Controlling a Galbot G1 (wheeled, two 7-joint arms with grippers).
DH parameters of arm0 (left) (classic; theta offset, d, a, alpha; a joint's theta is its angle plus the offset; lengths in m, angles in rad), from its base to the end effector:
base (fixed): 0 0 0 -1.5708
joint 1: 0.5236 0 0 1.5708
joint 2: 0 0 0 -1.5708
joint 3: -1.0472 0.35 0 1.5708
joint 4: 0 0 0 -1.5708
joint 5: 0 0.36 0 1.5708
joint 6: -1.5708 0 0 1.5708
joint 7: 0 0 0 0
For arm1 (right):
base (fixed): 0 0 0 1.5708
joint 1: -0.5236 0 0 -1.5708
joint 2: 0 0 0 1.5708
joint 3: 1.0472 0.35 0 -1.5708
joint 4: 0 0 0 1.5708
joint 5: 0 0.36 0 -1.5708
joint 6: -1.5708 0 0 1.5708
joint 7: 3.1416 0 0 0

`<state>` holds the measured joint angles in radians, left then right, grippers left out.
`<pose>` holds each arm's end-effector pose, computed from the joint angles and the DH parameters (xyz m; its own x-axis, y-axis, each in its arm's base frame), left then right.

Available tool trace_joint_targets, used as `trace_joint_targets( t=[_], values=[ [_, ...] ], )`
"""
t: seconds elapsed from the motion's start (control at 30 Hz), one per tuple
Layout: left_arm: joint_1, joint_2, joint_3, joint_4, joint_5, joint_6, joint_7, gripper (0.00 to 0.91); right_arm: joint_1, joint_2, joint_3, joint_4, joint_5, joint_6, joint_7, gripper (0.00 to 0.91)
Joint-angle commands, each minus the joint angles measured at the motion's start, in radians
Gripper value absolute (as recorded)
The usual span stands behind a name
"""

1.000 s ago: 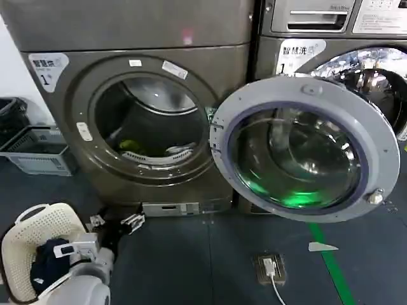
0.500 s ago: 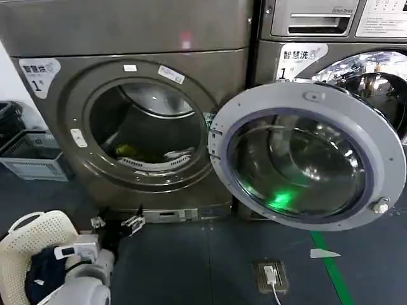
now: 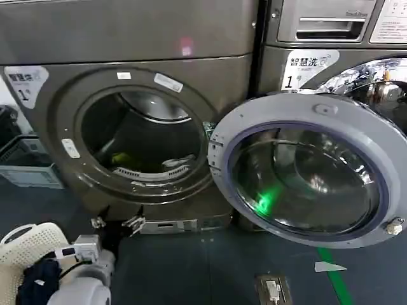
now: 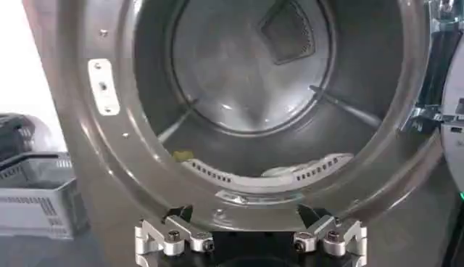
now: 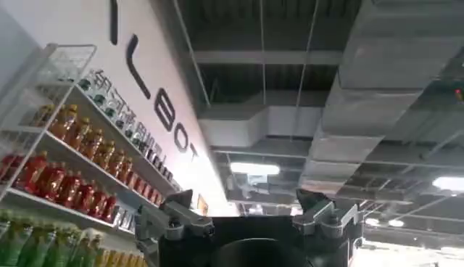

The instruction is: Grasp the clothes from the dryer.

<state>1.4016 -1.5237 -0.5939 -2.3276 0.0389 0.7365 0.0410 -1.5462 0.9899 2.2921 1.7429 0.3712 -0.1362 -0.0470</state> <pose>0.2095 0.0232 -0.1861 -0.9439 -0.0544 0.3257 -0.0261 0.9955 0.0907 -0.0852 -0.4490 -0.0107 -0.1940 0.7960 -0.5734 0.9800 0.1316 -0.1490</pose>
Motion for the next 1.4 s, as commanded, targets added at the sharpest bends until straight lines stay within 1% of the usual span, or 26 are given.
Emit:
trace_joint_targets(
  t=[0.03,0.17,0.37,1.4],
  values=[
    [0.002,-0.003,0.002,0.002,0.004,0.049,0.0,0.907,-0.001,0.002,-0.002,0.0,0.0,0.001,0.0,0.907],
    [0.004,-0.006,0.007,0.001,0.01,0.049,0.001,0.907,-0.006,0.017,-0.009,0.0,-0.002,0.013,-0.002,0.907],
    [0.005,-0.006,0.005,0.002,0.009,0.049,0.003,0.907,0.002,0.007,-0.005,-0.004,-0.002,0.009,-0.001,0.907],
    [0.006,0.002,0.003,0.005,0.004,0.049,0.006,0.907,0.004,0.018,-0.015,0.009,-0.006,0.008,-0.005,0.907]
  ],
)
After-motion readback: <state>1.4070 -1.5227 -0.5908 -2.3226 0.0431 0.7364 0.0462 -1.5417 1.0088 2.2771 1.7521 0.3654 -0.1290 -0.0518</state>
